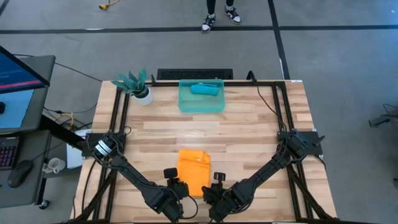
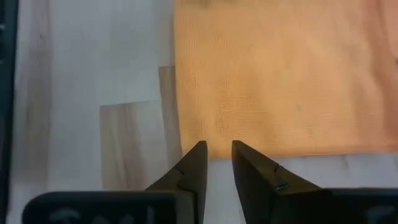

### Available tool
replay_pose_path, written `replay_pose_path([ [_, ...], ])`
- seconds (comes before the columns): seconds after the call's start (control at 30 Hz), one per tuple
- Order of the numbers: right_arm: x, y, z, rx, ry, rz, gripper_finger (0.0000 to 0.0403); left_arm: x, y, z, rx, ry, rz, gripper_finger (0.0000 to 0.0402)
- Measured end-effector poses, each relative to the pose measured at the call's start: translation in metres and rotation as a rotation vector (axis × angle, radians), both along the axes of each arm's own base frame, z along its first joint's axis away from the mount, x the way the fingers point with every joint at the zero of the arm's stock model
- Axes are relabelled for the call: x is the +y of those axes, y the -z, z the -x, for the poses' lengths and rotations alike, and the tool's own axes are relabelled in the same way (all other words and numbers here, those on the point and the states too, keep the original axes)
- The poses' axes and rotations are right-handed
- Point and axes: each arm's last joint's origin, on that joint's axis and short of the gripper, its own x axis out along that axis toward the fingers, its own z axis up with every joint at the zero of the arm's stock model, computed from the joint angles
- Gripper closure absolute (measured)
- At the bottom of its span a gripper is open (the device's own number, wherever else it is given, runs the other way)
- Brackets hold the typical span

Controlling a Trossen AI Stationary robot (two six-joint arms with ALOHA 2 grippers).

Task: Roll microfiber towels into tight, uniform cylinder then place into a basket
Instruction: Fold the yellow microfiber cloth, then roll the yellow microfiber cloth

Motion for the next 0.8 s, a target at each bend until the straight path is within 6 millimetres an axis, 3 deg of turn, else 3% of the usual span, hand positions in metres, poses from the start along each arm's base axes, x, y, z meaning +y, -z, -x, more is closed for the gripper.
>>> replay_pose_path([
  [0.3, 0.006, -0.042, 0.027, -0.069, -0.015, 0.083, 0.0305, -0.012, -0.041, 0.011, 0.063, 0.045, -0.147, 0.0290],
  [0.47, 0.018, -0.072, 0.053, -0.181, -0.034, 0.139, 0.0305, -0.024, -0.077, 0.030, 0.055, 0.075, -0.270, 0.0290],
  [0.57, 0.029, -0.078, 0.066, -0.245, -0.046, 0.173, 0.0305, -0.035, -0.091, 0.045, 0.006, 0.080, -0.309, 0.0290],
  [0.67, 0.039, -0.078, 0.076, -0.281, -0.042, 0.177, 0.0305, -0.046, -0.091, 0.061, -0.085, 0.062, -0.327, 0.0290],
  [0.8, 0.048, -0.074, 0.083, -0.315, -0.004, 0.137, 0.0305, -0.052, -0.070, 0.076, -0.184, -0.013, -0.288, 0.0290],
])
